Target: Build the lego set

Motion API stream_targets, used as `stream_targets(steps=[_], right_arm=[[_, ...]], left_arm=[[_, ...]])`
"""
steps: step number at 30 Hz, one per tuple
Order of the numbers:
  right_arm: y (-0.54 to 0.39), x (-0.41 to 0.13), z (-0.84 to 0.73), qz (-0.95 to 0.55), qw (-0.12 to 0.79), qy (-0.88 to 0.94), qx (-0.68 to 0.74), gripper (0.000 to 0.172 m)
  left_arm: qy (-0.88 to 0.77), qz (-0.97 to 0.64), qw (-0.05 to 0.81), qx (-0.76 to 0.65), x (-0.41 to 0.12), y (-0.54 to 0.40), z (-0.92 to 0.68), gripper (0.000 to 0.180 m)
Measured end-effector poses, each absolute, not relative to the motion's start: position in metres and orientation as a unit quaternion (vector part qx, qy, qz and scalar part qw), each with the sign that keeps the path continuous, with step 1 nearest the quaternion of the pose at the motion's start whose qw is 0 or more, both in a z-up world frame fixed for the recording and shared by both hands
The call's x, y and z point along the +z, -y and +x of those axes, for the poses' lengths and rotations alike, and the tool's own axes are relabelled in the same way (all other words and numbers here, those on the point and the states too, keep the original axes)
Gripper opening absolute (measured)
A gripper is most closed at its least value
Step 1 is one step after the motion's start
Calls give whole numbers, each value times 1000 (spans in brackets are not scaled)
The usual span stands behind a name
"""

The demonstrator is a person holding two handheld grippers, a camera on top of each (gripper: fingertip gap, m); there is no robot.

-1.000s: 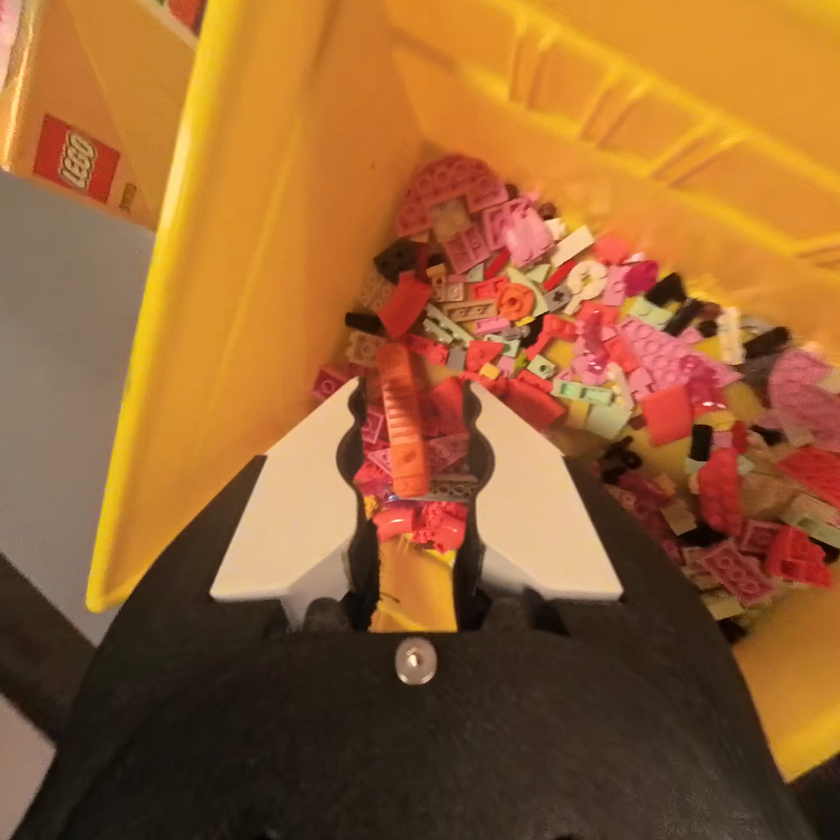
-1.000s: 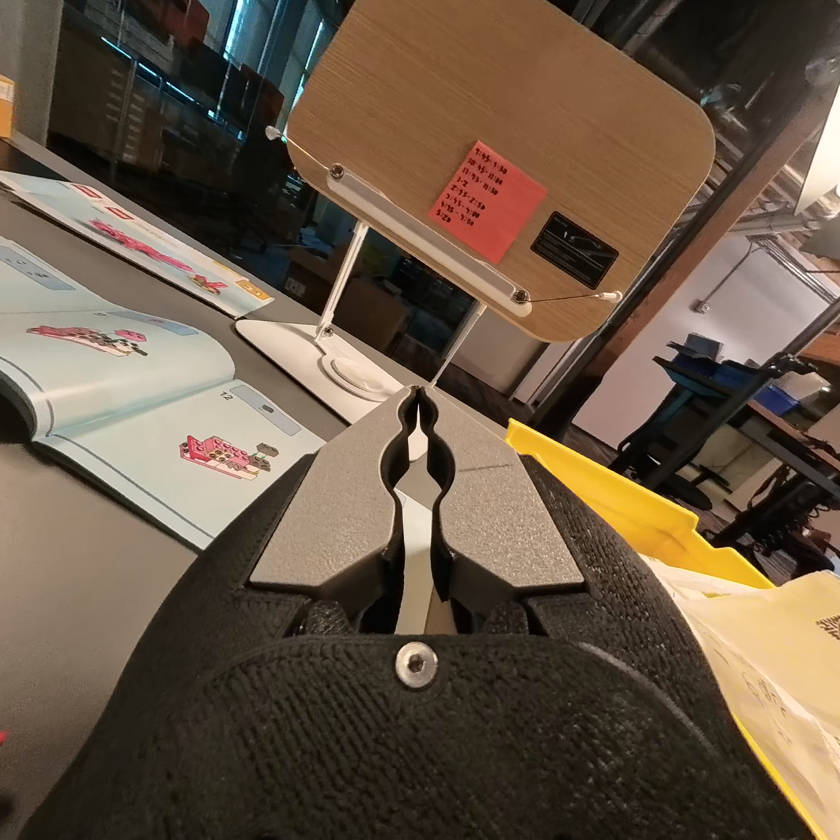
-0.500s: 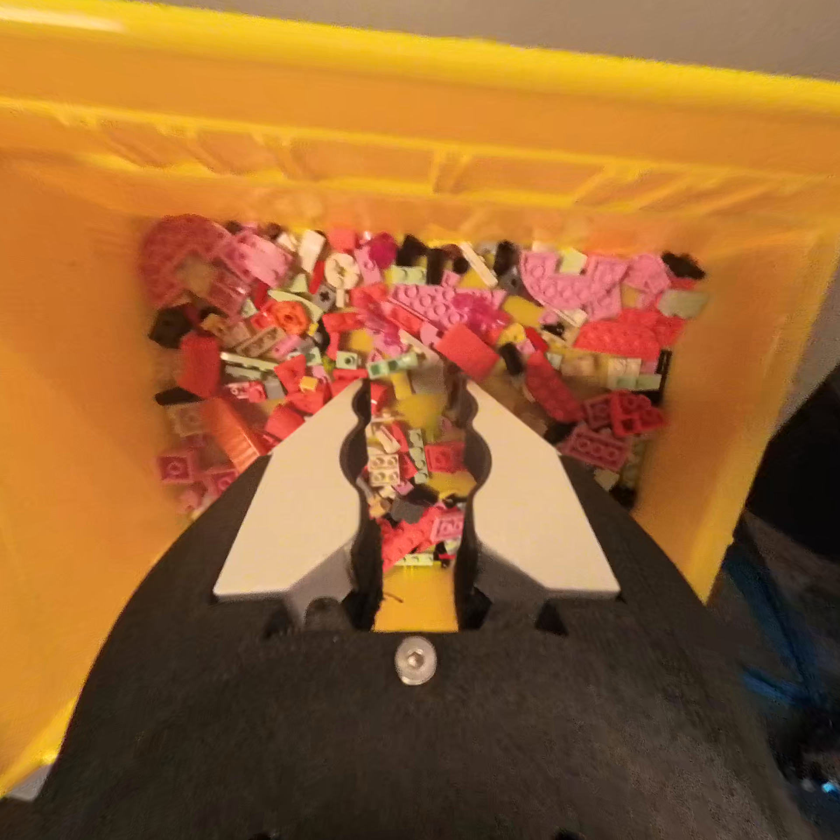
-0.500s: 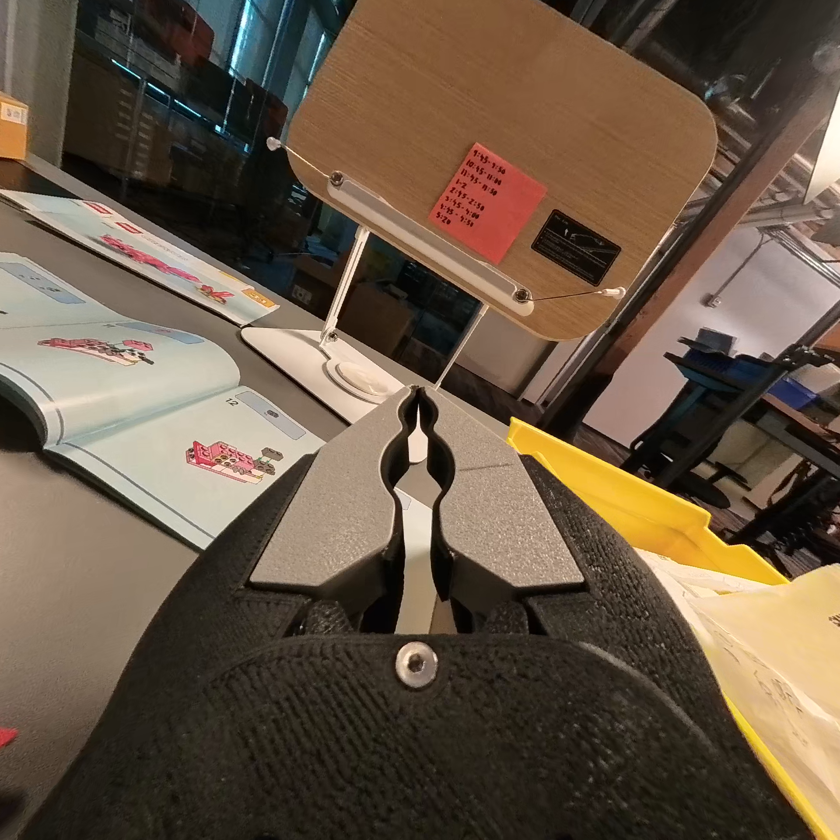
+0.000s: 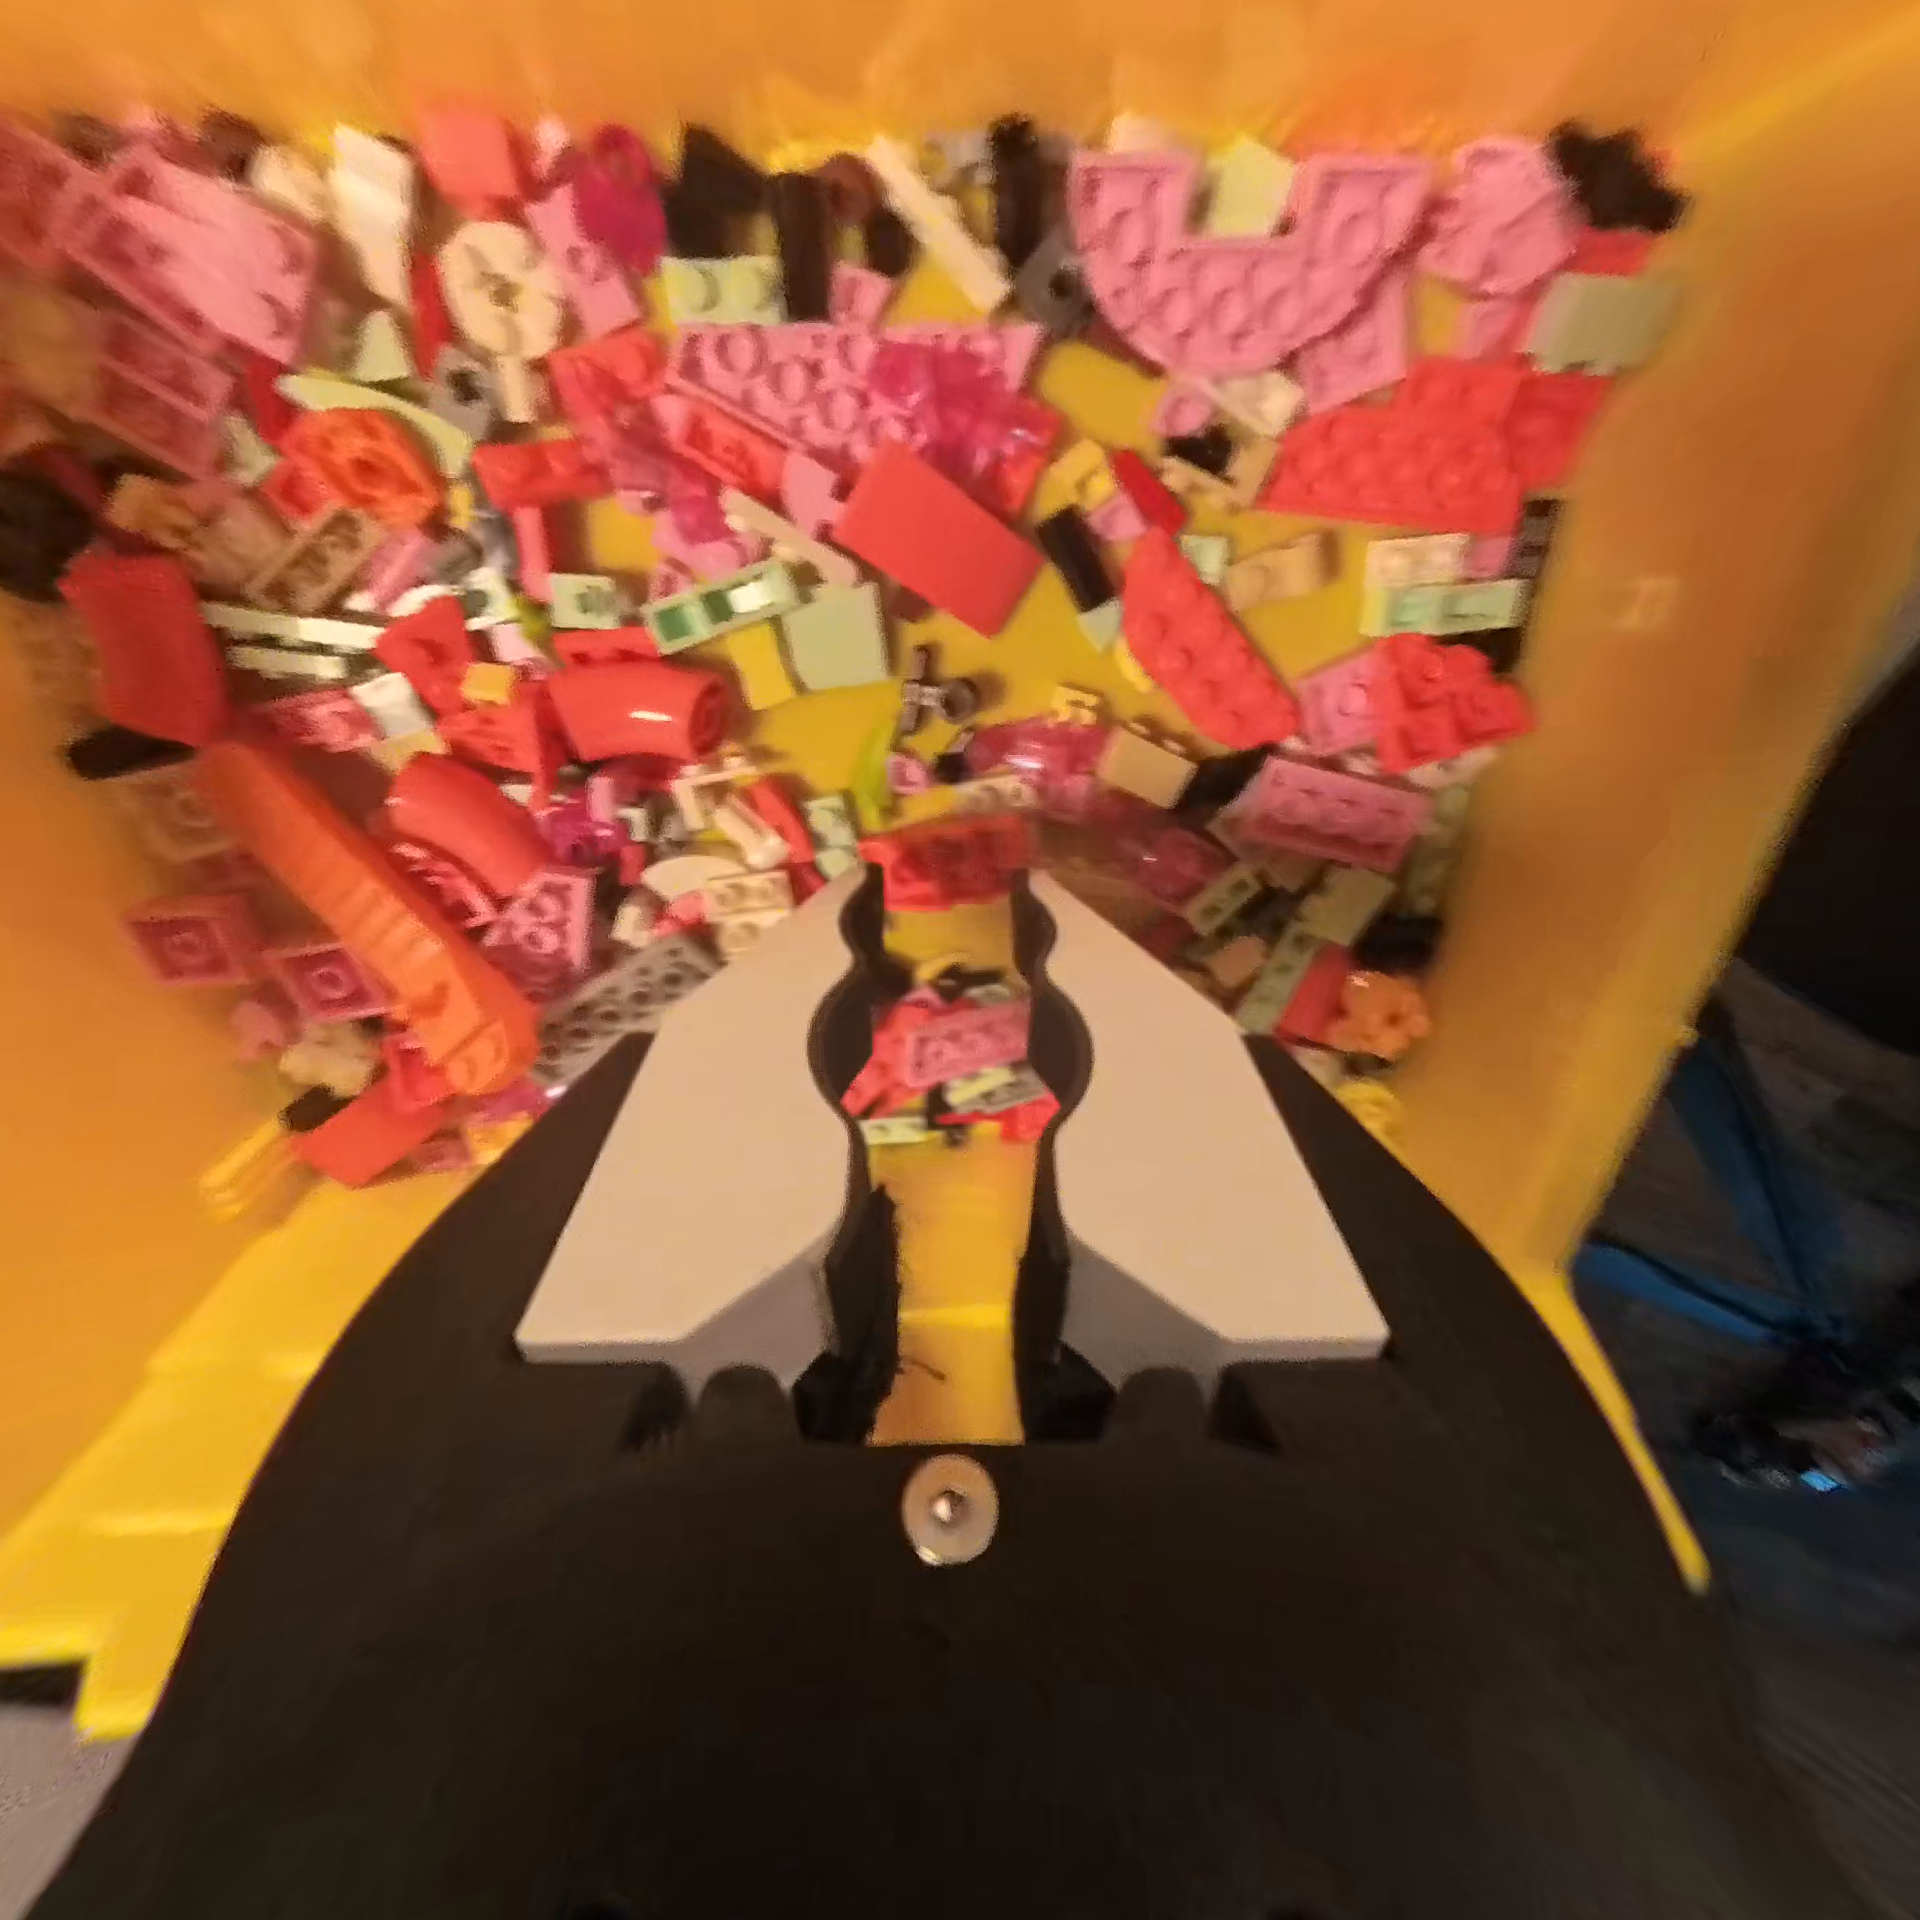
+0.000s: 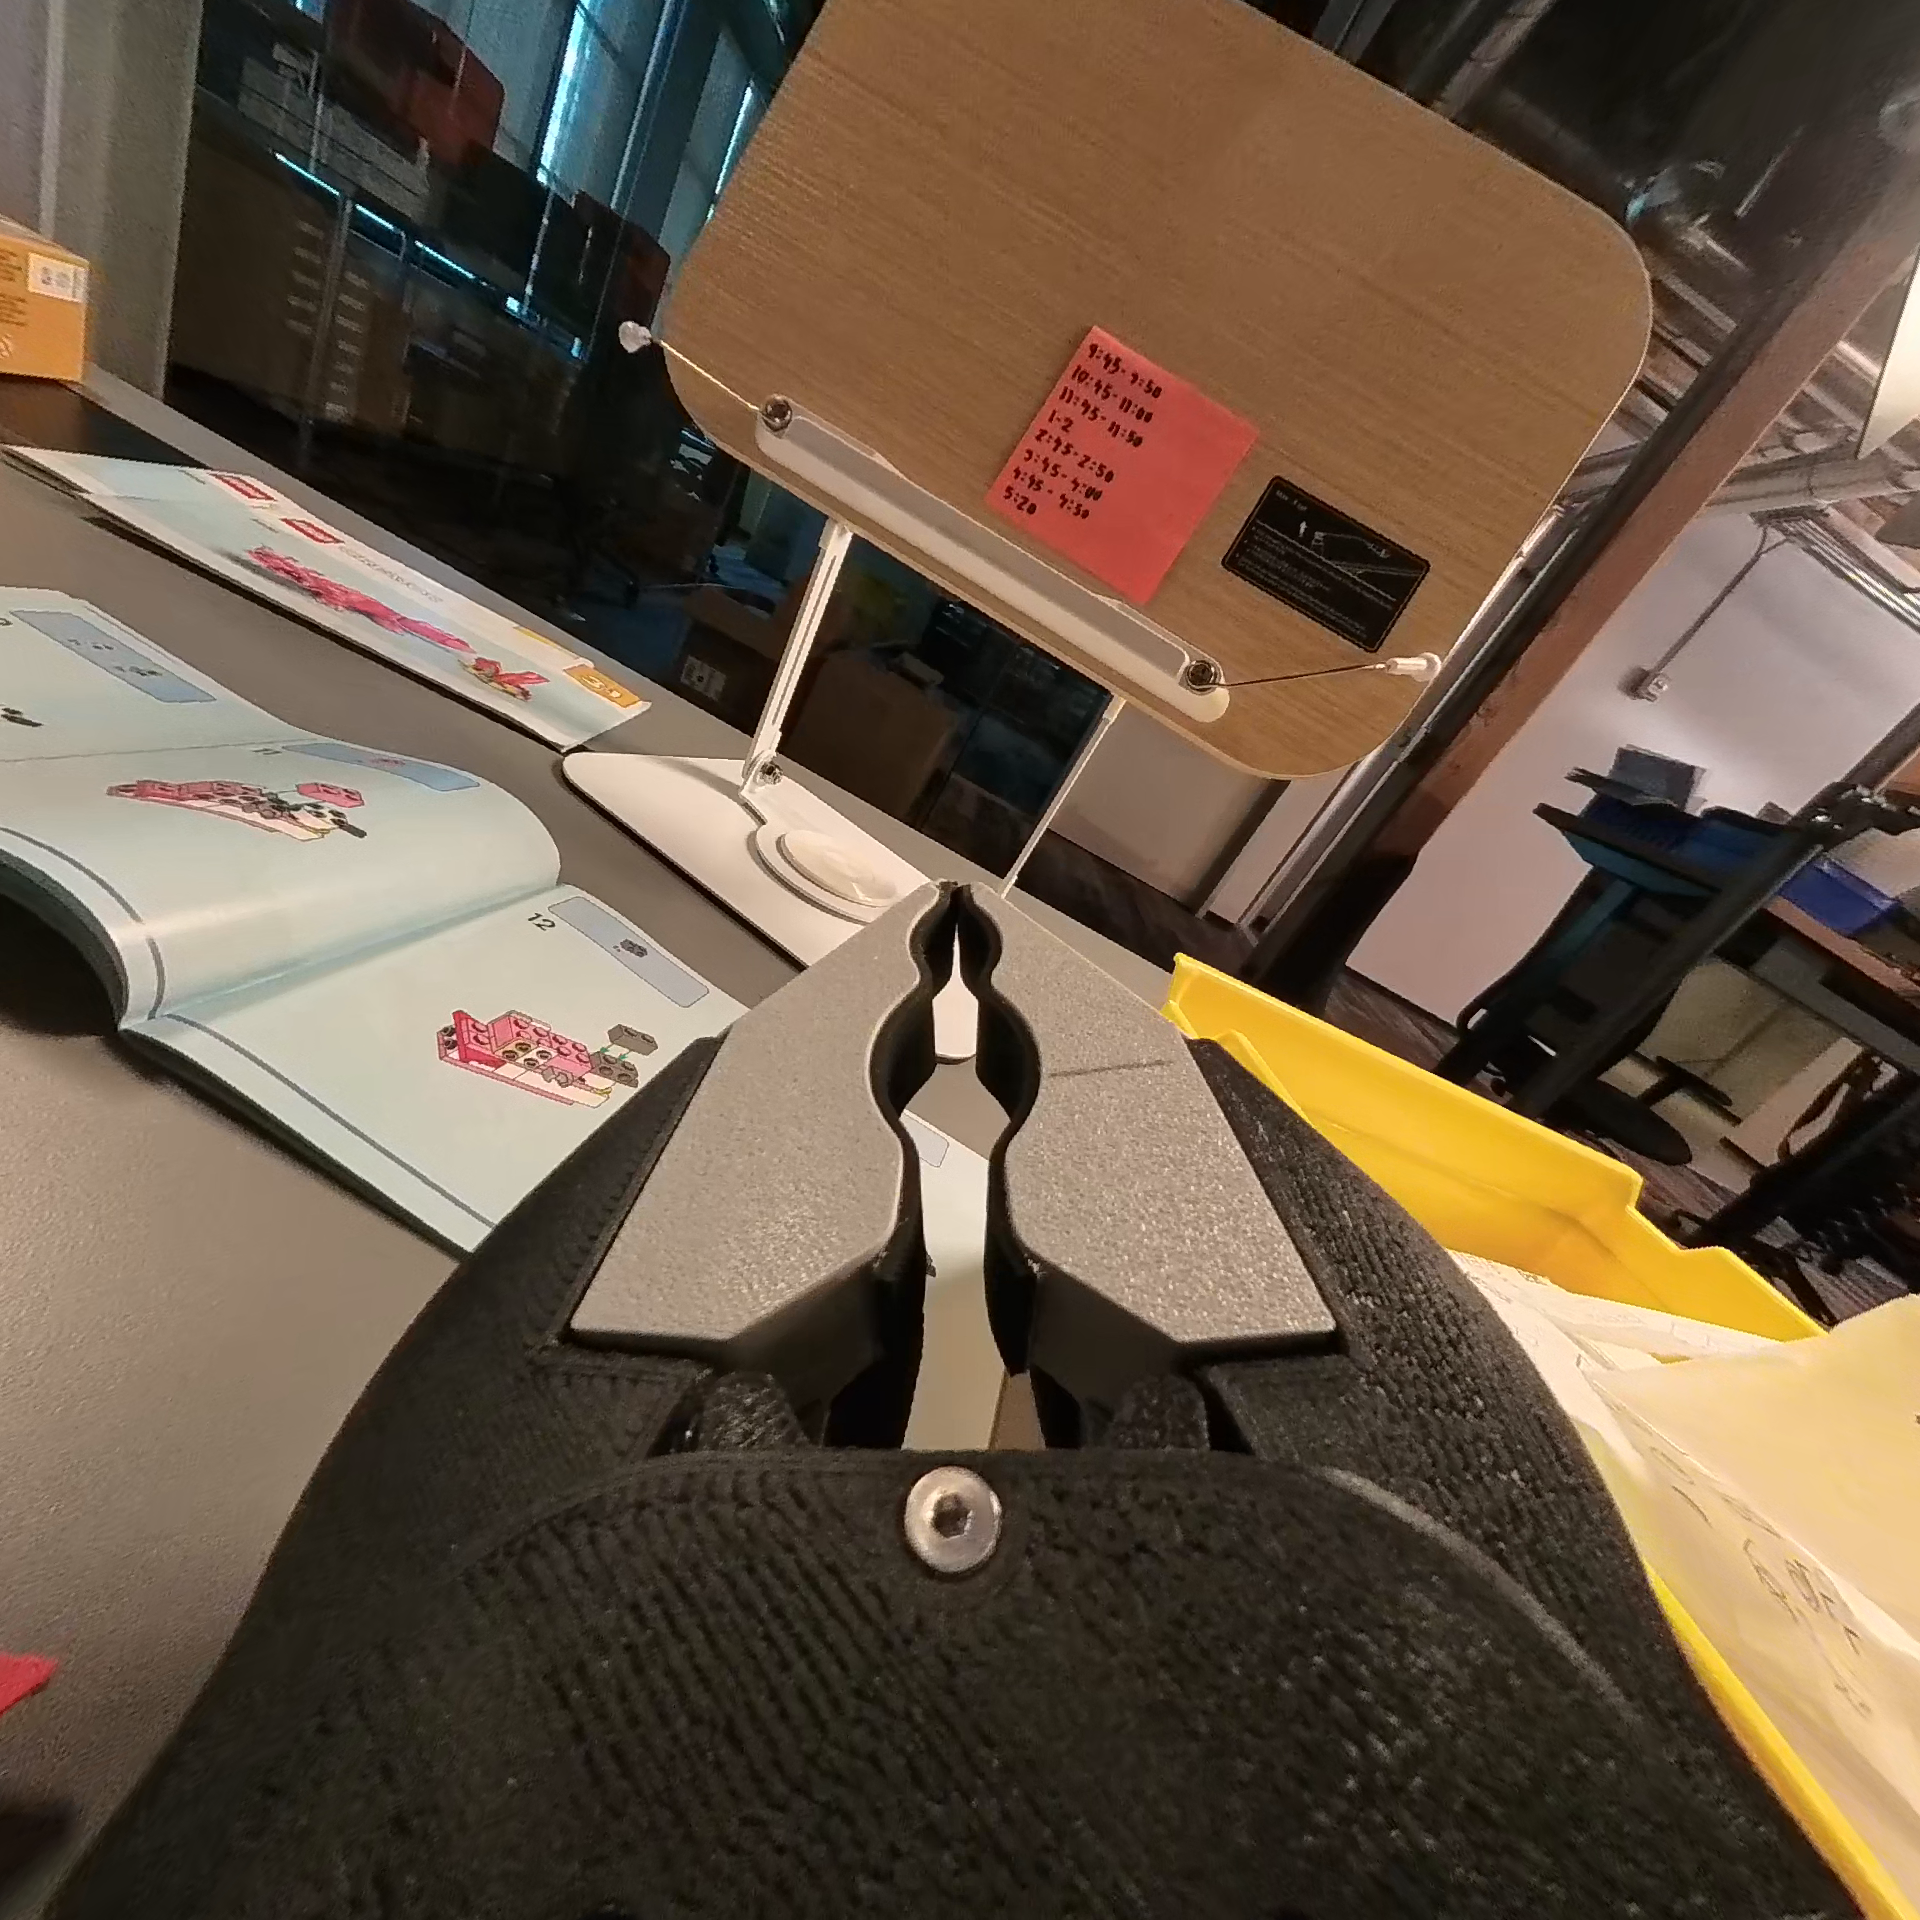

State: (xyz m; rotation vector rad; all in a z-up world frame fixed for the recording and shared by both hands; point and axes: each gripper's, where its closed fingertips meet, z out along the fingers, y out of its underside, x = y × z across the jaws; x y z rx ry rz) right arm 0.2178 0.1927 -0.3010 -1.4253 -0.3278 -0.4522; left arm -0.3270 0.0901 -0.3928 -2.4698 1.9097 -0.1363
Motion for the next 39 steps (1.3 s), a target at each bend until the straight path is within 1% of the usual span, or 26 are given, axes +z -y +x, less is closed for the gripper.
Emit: stream_targets(steps=[2,5,6,10,11,12,14,15,16,17,21,22,26,28,32,33,34,36,39], right_arm=[[-193,-301,218,-645,721,149,-204,0],[-193,-301,217,-645,721,149,-204,0],[-193,-301,217,-645,721,149,-204,0],[-193,-301,217,-645,721,149,-204,0],[-193,-301,218,-645,721,149,-204,0],[-193,-301,218,-645,721,149,-204,0],[-193,-301,217,-645,721,149,-203,0],[-193,-301,217,-645,721,149,-204,0],[-193,-301,217,-646,720,150,-204,0],[-193,-302,217,-646,720,150,-205,0],[-193,-301,217,-646,720,151,-204,0],[-193,-301,217,-646,721,150,-203,0],[-193,-301,217,-645,721,150,-201,0],[-193,-301,216,-645,722,151,-199,0],[-193,-301,216,-645,723,151,-197,0],[-193,-301,216,-644,723,151,-197,0],[-192,-301,216,-644,724,151,-196,0],[-192,-301,216,-644,724,151,-195,0],[-193,-301,216,-645,724,151,-193,0]], left_arm=[[-616,-787,24,-18,-396,-97,-329,30],[-615,-787,40,-6,-397,-103,-328,31],[-608,-792,51,15,-397,-110,-330,25],[-561,-816,96,100,-390,-143,-349,24],[-556,-818,110,94,-387,-146,-347,24],[-553,-822,124,45,-384,-141,-333,24],[-537,-818,167,-122,-367,-126,-284,24],[-530,-806,173,-199,-356,-116,-262,24],[-530,-795,167,-243,-351,-108,-247,23],[-538,-790,158,-247,-352,-105,-241,24],[-601,-783,127,-97,-387,-116,-252,24],[-604,-784,121,-78,-392,-119,-253,24],[-588,-790,110,-135,-388,-113,-240,24],[-586,-793,104,-132,-390,-113,-241,24],[-582,-807,103,-10,-395,-131,-271,23],[-582,-807,104,9,-393,-133,-278,25],[-577,-810,106,10,-389,-132,-280,33],[-561,-820,103,-46,-381,-122,-275,43],[-571,-802,108,-137,-369,-101,-260,46]])
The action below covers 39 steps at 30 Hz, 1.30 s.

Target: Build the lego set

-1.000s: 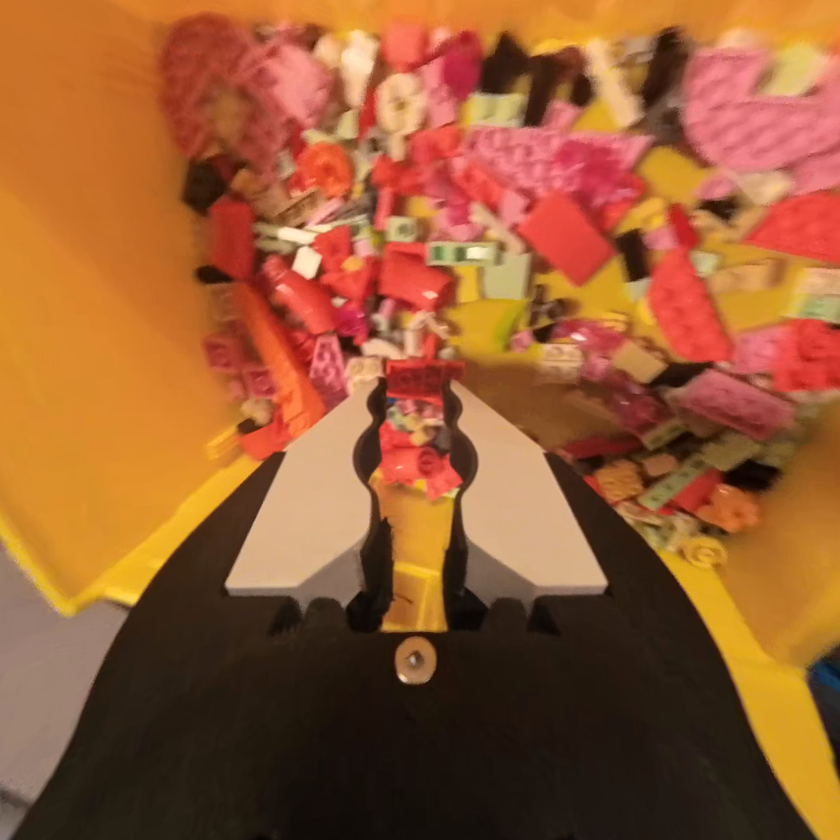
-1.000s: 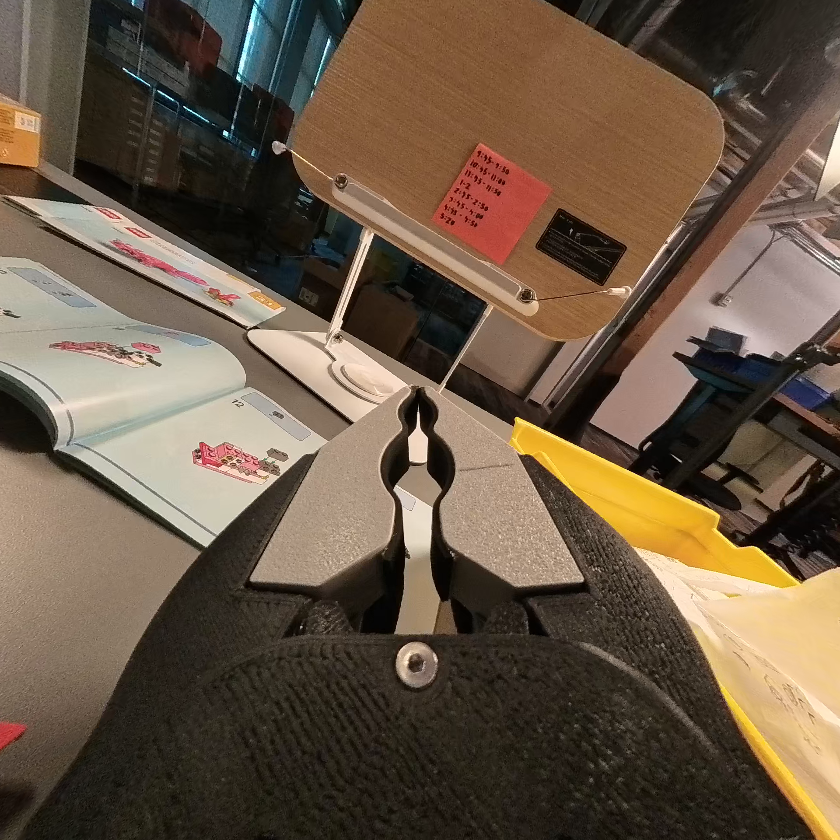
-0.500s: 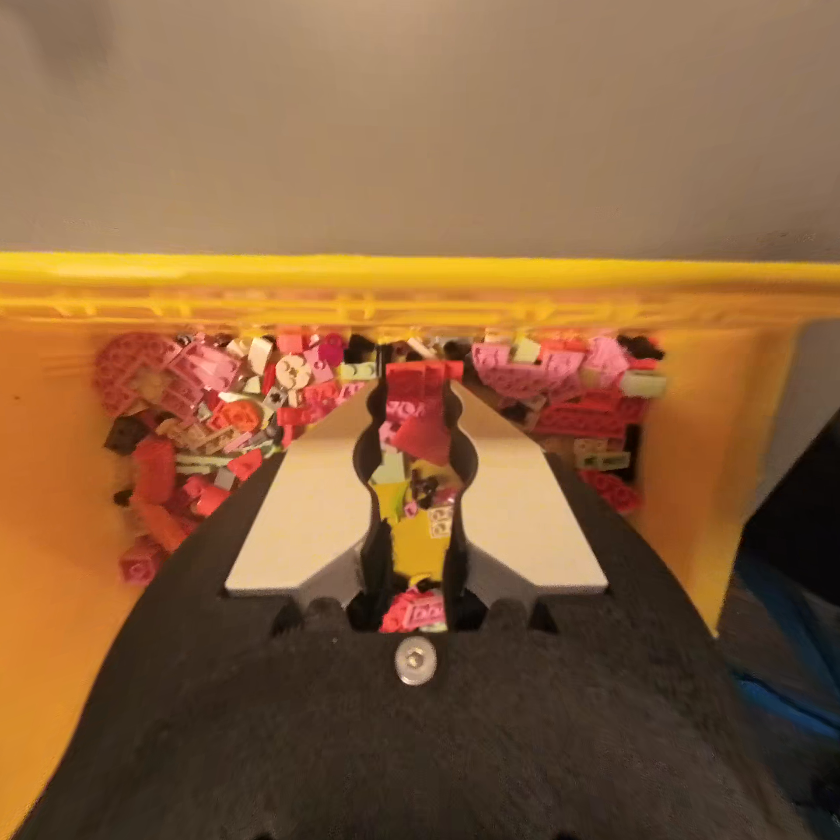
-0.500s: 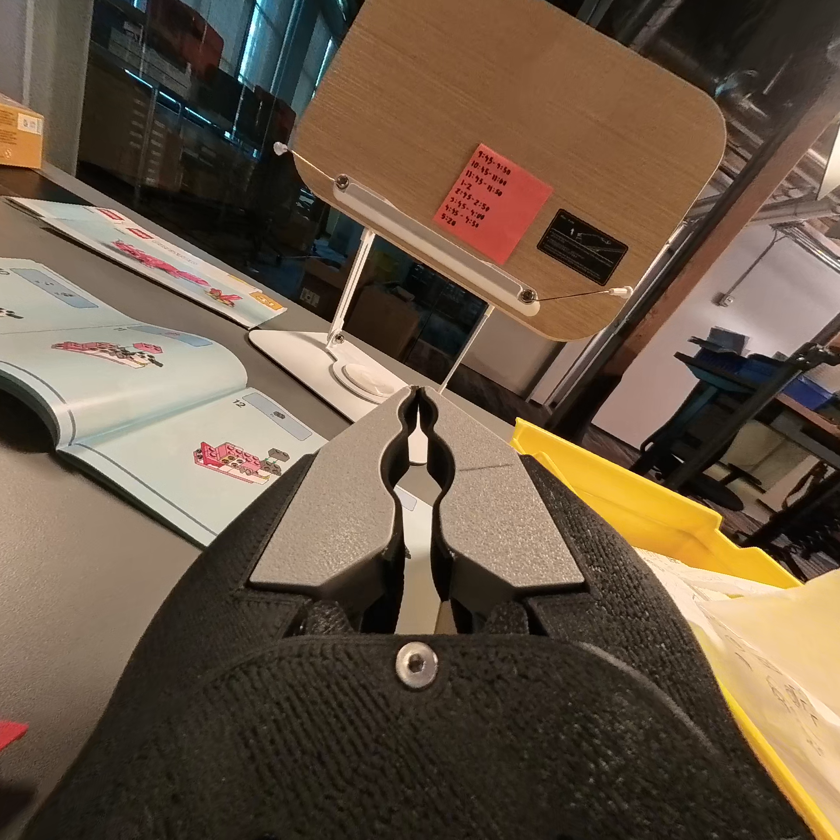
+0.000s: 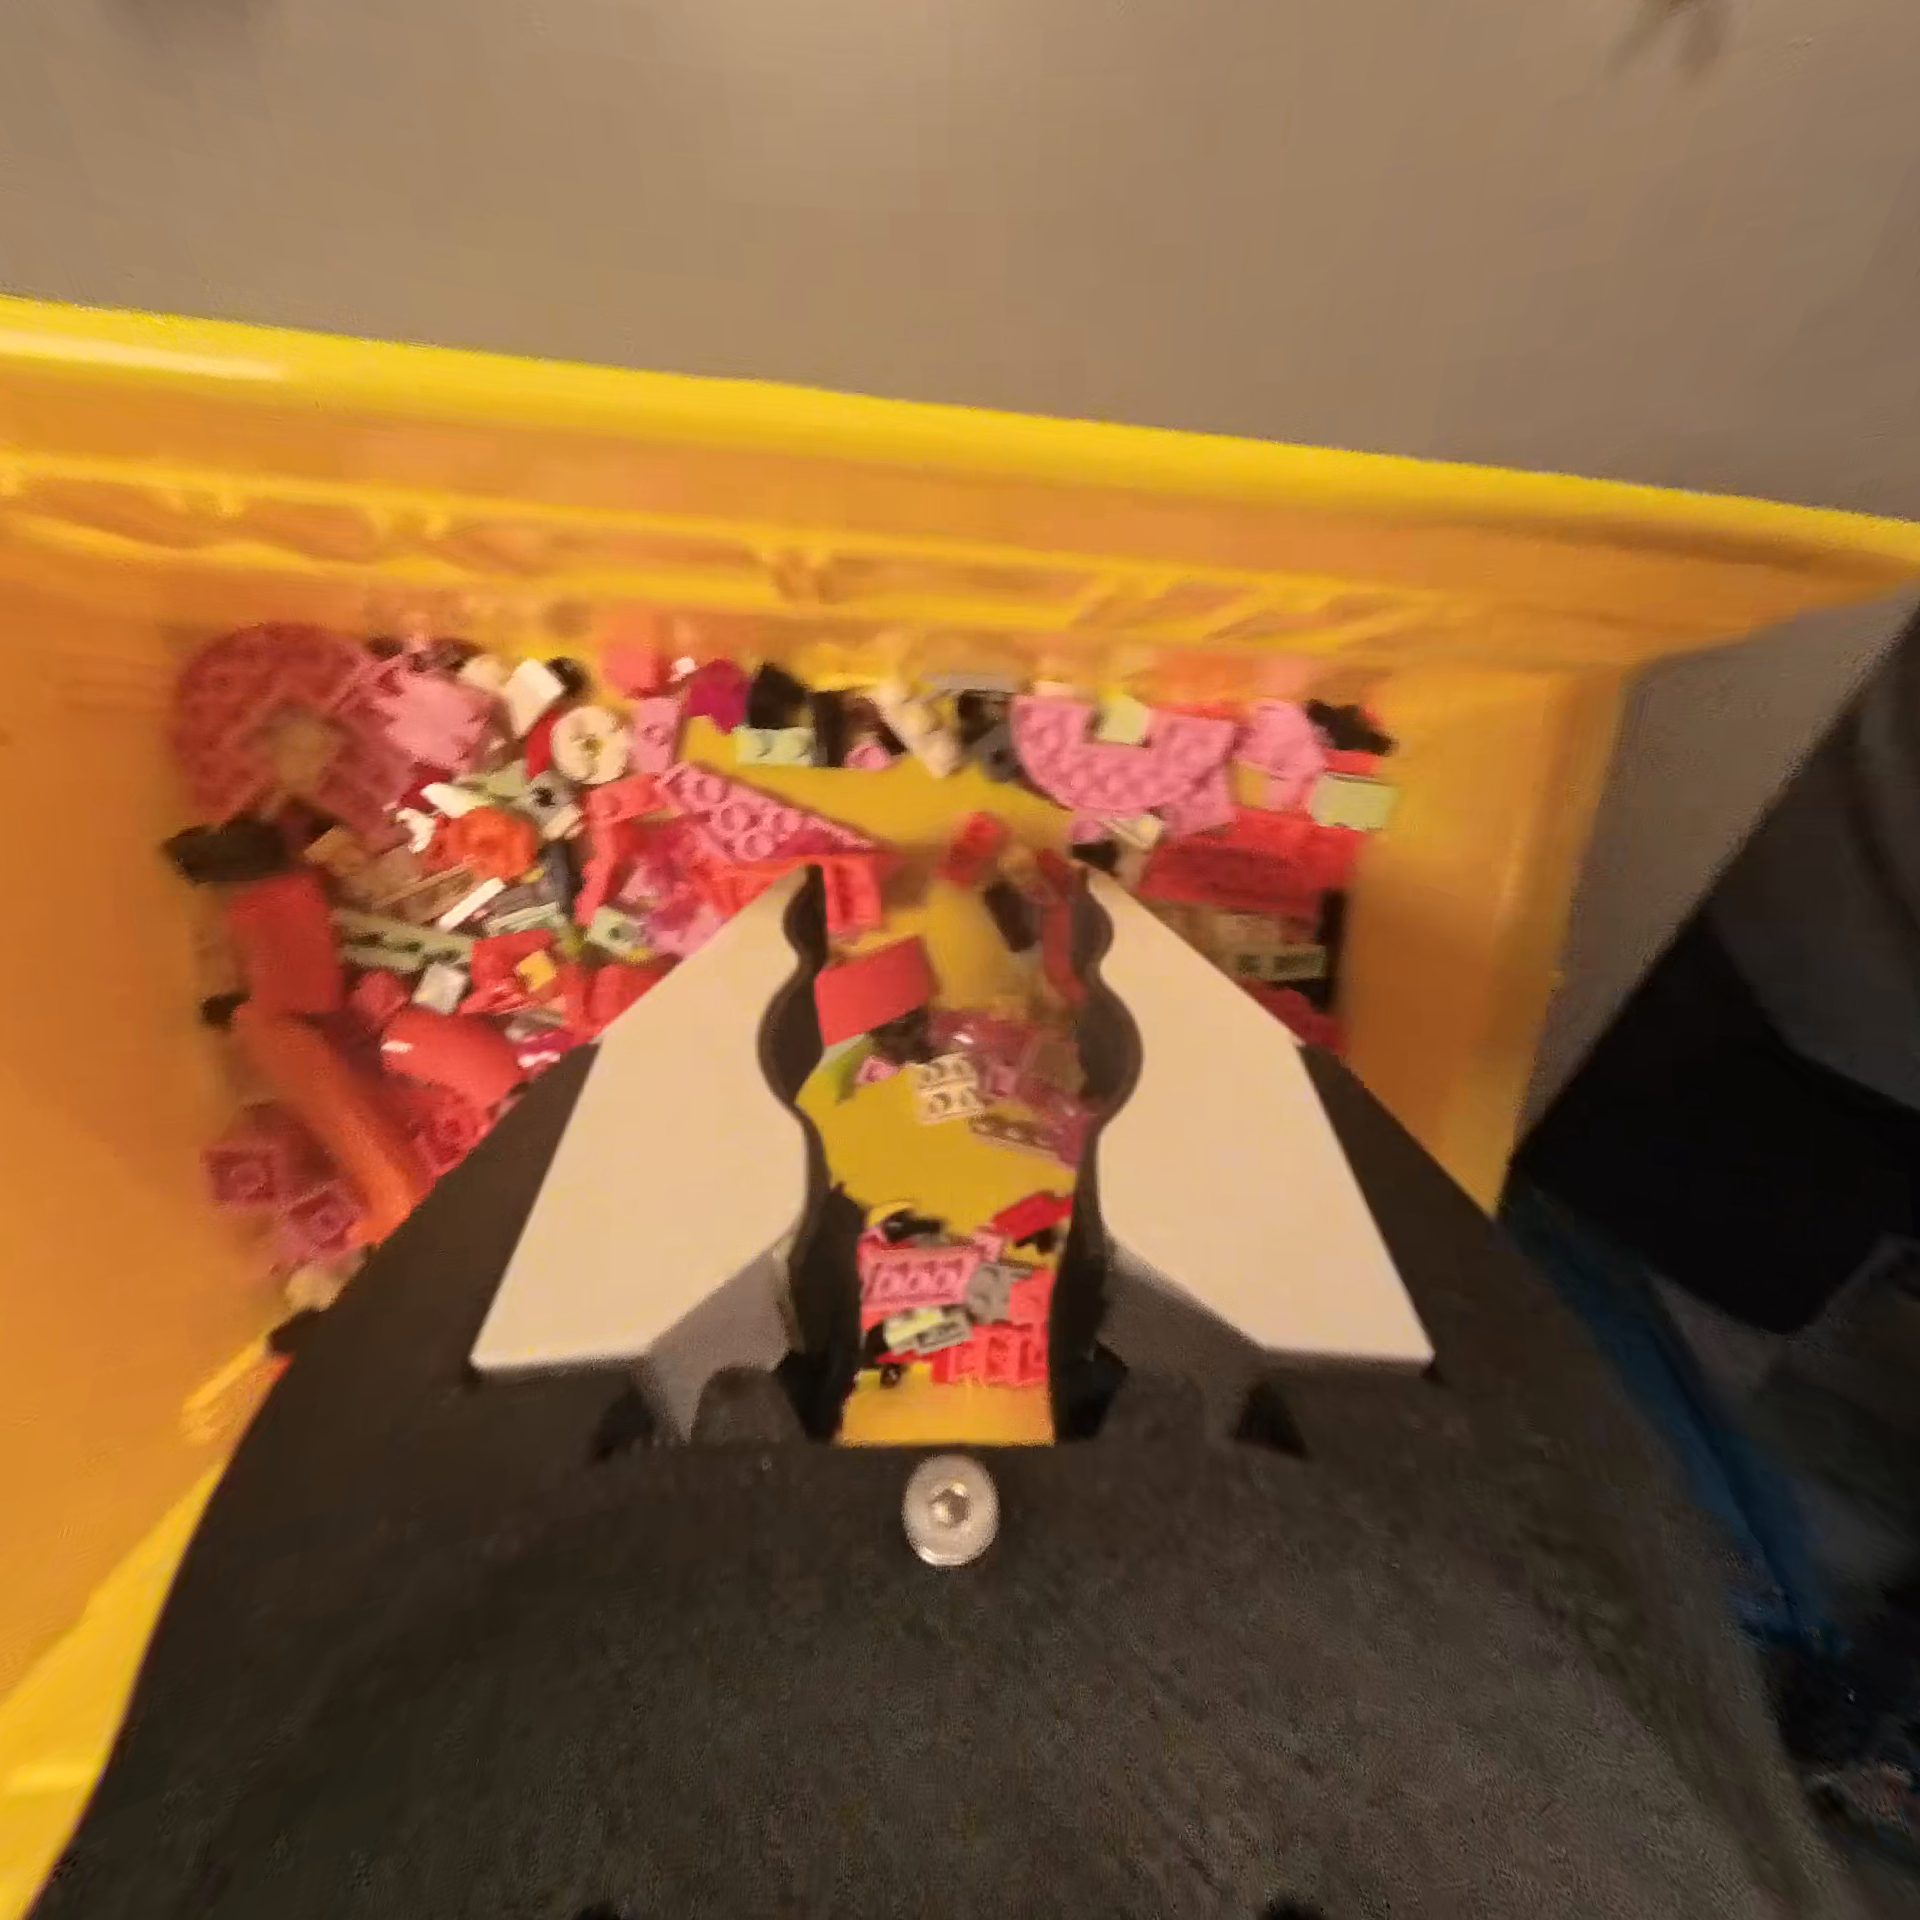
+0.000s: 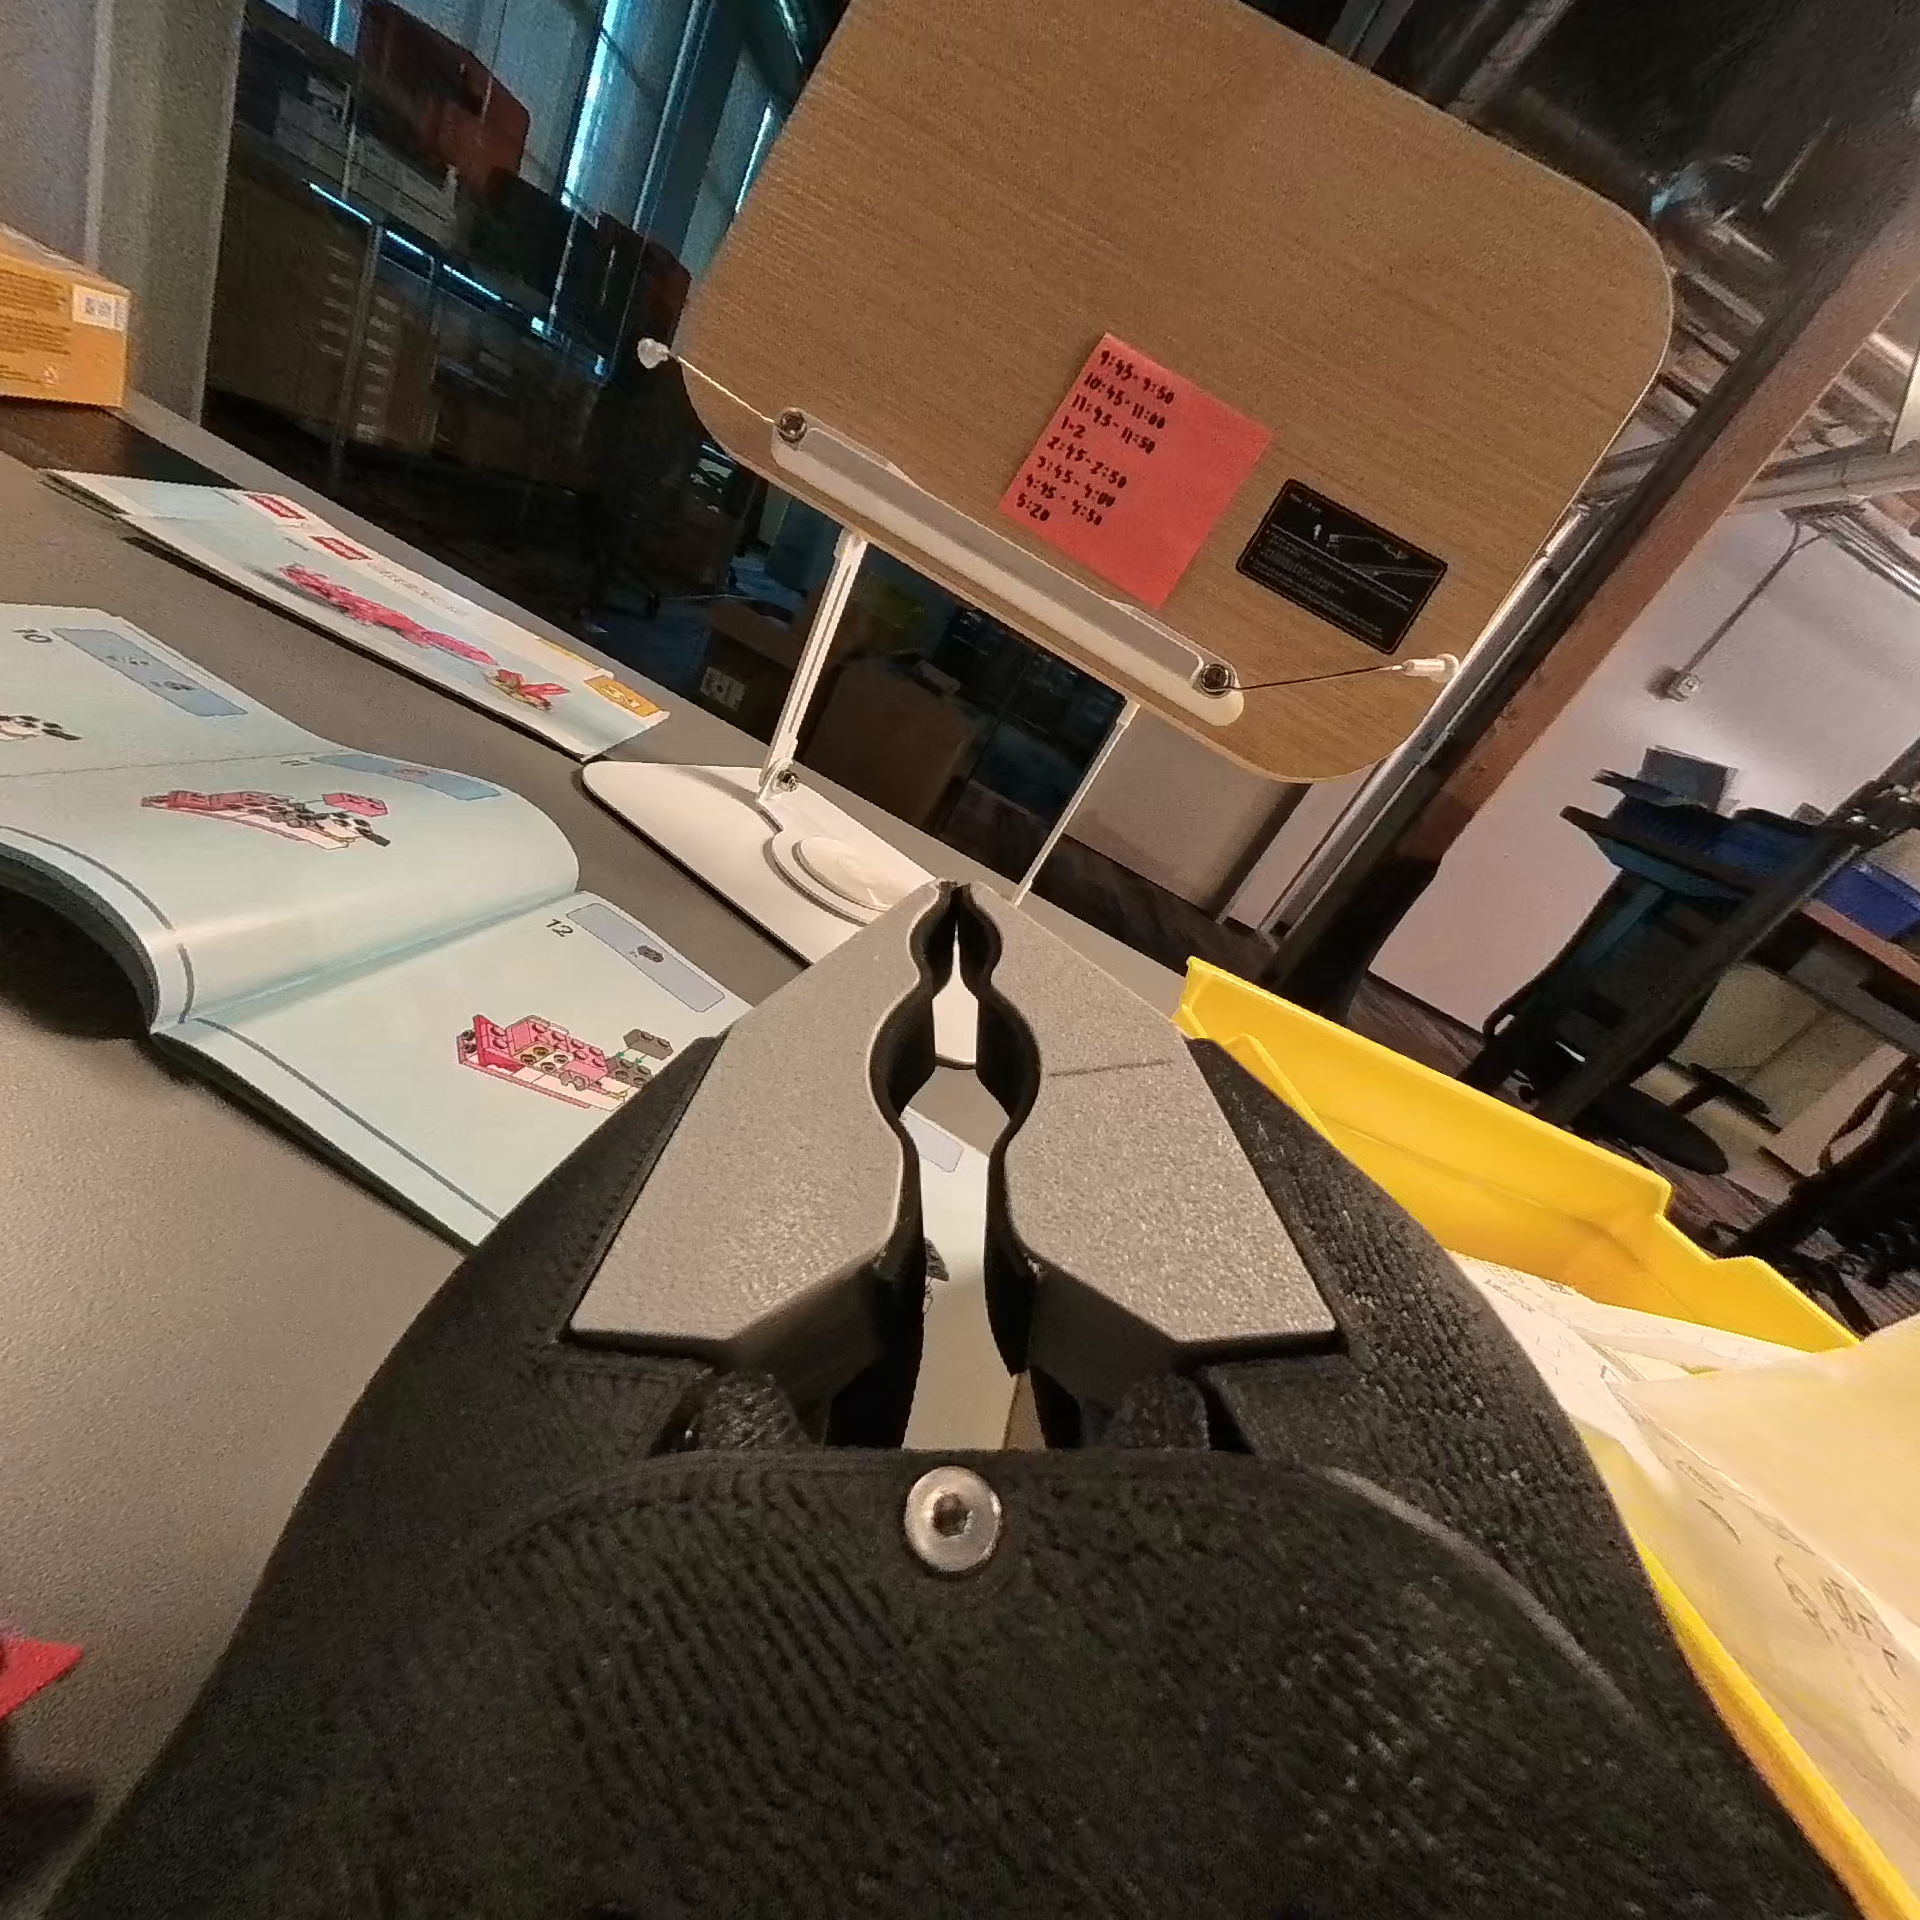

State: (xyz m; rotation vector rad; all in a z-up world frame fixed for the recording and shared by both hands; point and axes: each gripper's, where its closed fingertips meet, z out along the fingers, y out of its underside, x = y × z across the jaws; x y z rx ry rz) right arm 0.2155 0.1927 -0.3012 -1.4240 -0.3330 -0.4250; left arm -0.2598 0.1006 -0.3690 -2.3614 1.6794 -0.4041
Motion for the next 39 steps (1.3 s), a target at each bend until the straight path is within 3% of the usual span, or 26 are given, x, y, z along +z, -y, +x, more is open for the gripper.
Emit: stream_targets(steps=[4,10,20,39], right_arm=[[-193,-302,216,-647,723,150,-190,0],[-193,-303,215,-648,722,152,-189,0],[-194,-304,214,-652,719,154,-185,0],[-194,-304,213,-652,720,157,-181,0]], left_arm=[[-637,-758,86,-110,-380,-81,-266,35],[-642,-757,57,-108,-388,-71,-272,56],[-690,-705,29,-162,-394,-41,-259,20],[-705,-692,113,-106,-400,-70,-248,14]])
